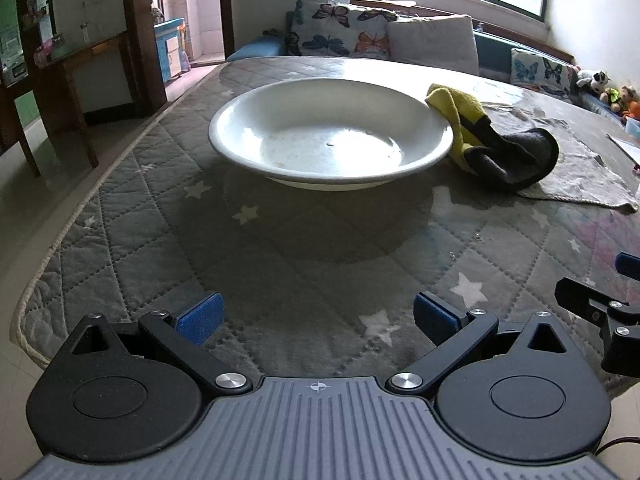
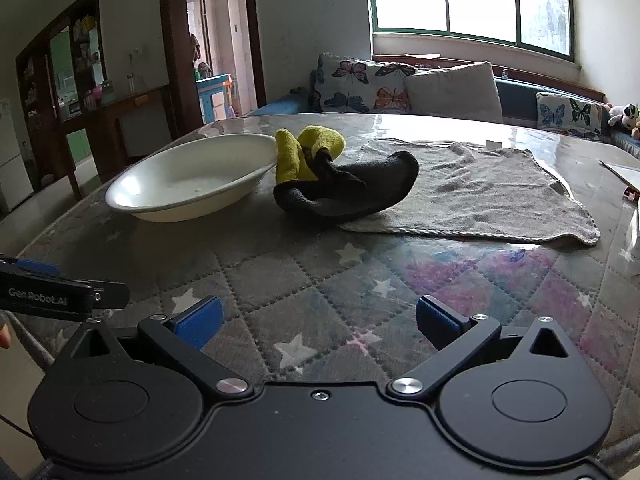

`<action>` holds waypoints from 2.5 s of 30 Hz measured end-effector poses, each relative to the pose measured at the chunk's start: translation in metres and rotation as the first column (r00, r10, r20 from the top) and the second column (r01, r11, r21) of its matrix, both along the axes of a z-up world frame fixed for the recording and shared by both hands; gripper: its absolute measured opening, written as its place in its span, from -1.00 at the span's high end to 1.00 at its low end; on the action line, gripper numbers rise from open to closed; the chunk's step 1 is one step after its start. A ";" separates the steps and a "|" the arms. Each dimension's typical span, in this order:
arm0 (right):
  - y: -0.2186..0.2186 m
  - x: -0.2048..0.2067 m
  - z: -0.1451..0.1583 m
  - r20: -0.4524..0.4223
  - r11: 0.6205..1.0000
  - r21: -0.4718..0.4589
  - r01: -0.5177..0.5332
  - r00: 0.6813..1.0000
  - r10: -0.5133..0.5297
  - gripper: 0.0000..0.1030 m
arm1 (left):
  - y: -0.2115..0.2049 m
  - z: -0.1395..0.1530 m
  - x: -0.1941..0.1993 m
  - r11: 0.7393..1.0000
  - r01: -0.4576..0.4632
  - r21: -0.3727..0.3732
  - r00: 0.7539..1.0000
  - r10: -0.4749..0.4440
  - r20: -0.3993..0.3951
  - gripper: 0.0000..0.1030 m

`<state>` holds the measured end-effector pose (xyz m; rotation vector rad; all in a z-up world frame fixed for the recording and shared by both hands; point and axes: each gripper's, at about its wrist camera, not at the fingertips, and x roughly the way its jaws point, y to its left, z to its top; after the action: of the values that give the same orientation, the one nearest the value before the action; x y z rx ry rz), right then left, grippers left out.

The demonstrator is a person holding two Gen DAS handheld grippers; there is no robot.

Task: Clean bowl
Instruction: 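Bring the right tool toward the yellow-and-black cloth beside the white bowl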

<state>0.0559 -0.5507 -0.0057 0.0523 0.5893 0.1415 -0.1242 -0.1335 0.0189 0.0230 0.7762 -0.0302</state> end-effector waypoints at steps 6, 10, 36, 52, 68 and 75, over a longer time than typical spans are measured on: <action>0.005 -0.002 0.000 0.001 1.000 -0.019 -0.016 1.000 0.016 -1.00 | -0.003 0.000 0.000 1.000 0.006 0.001 1.000 -0.006 -0.005 -0.98; 0.007 -0.001 0.001 0.001 0.999 -0.027 -0.020 1.000 0.020 -1.00 | -0.004 0.000 0.001 1.000 0.007 0.001 1.000 -0.007 -0.010 -0.98; 0.008 0.011 -0.005 -0.020 0.999 -0.017 -0.037 0.999 0.036 -1.00 | -0.013 -0.003 0.012 1.000 0.024 -0.007 0.999 -0.024 -0.043 -0.98; 0.010 0.016 -0.004 -0.021 0.999 -0.017 -0.040 0.999 0.039 -1.00 | -0.019 -0.002 0.022 1.000 0.015 -0.006 0.999 -0.016 -0.048 -0.98; 0.008 0.032 -0.003 -0.054 0.999 -0.028 -0.040 0.998 0.039 -1.00 | -0.024 -0.002 0.040 1.000 0.014 -0.010 0.996 -0.015 -0.086 -0.98; 0.007 0.038 0.002 -0.065 0.999 -0.023 -0.043 0.997 0.041 -1.00 | -0.024 0.002 0.047 1.000 0.010 -0.013 0.995 -0.011 -0.099 -0.98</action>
<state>0.0940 -0.5434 -0.0041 0.0205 0.6572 0.1738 -0.0777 -0.1572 0.0206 0.0136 0.8750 -0.0465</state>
